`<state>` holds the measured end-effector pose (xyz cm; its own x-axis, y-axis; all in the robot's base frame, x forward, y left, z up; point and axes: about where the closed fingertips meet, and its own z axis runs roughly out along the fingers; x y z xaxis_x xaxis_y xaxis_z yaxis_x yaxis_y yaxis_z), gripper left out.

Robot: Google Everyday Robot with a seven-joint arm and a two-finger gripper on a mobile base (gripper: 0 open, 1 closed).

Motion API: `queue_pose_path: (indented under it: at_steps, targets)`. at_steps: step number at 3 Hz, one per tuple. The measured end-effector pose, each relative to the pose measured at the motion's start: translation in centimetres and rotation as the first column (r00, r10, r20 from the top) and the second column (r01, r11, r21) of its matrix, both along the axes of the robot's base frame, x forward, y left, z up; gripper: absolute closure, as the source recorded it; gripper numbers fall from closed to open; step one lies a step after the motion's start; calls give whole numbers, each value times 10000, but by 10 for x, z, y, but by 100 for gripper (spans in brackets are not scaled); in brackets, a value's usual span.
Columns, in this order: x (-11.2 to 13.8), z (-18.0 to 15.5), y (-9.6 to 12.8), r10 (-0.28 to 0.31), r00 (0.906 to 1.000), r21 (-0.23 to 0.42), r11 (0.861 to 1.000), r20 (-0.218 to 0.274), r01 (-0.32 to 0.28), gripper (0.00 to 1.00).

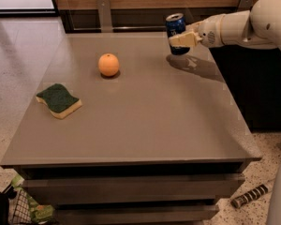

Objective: Knock pepsi can over

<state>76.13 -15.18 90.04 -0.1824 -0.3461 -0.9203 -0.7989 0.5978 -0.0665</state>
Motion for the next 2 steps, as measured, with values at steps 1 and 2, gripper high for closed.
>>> queue_pose_path:
  at_steps: [1,2]
  targets:
    - [-8,0,-7,-9,9990,-963,9953,-447,-34,100]
    - [-14,-2,-11,-141,9966,-1951,9808,-810,-20,100]
